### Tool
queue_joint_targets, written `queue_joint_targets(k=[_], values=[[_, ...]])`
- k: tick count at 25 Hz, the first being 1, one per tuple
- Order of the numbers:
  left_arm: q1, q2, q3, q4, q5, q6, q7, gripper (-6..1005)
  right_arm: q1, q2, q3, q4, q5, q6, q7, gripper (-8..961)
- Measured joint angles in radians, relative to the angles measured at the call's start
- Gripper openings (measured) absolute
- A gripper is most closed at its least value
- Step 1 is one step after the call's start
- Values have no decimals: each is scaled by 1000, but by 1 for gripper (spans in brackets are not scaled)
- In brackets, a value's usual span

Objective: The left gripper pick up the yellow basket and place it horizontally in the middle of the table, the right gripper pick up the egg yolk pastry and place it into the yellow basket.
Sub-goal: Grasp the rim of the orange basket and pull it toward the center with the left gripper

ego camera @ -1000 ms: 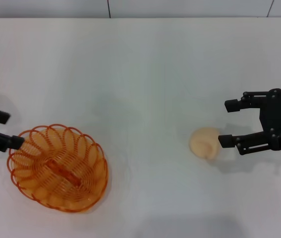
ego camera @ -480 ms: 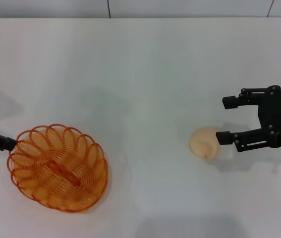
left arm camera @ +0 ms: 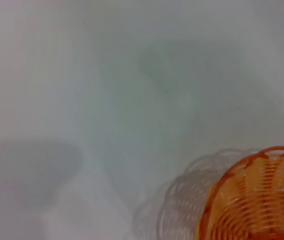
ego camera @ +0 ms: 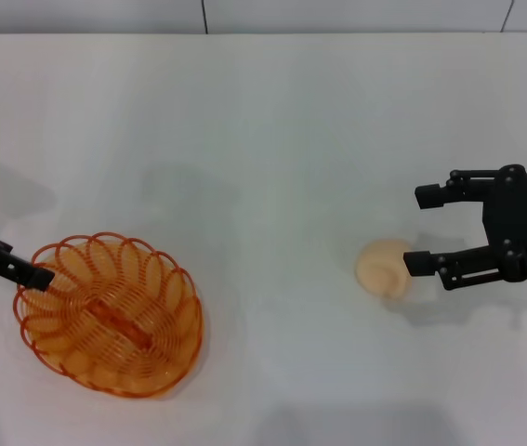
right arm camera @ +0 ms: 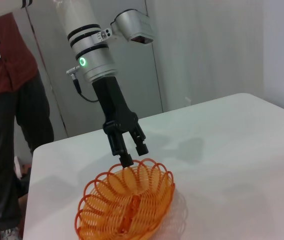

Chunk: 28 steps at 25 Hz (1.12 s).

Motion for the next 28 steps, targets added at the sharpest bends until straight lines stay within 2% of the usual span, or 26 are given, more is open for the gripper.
queue_joint_targets(k=[14,28], values=[[-38,-12,27,-73,51,-71,-47,856,-3,0,0,0,0,-5,0,844],[-77,-14,51,-151,55,-112,-47,515,-3,0,0,0,0,-6,0,844]])
